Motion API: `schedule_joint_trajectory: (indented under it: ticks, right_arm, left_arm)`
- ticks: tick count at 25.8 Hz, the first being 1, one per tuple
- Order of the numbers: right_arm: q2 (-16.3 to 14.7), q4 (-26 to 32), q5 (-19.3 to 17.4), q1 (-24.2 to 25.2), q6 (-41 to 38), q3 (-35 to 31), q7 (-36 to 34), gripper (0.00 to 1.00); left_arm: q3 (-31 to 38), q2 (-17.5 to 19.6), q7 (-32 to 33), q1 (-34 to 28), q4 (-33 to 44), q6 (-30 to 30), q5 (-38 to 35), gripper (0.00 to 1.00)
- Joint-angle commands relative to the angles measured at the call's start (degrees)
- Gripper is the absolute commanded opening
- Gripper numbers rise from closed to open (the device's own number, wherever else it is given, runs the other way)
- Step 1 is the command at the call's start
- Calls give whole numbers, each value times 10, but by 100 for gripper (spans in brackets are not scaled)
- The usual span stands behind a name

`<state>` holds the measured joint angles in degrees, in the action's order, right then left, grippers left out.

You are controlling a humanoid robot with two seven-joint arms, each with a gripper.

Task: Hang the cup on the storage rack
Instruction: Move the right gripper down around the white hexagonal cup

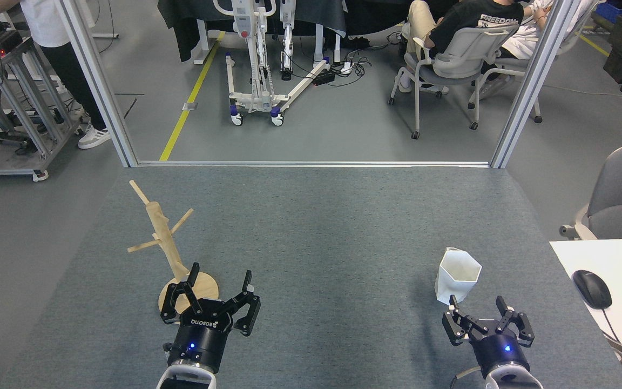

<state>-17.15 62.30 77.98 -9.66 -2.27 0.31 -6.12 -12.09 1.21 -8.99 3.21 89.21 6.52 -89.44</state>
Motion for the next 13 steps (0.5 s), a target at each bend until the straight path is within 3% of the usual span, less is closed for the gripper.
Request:
schedule_joint_trajectory:
  ticks: [1,13]
  right_arm:
    - [-1,-34,0,-26,1,7,1,100]
    - [-2,-129,0,-102,3,11,1,100]
  left_arm:
    - [-1,-1,1,-2,4,0,1,100]
    - [-15,-1,3,-1,-3,1,1,100]
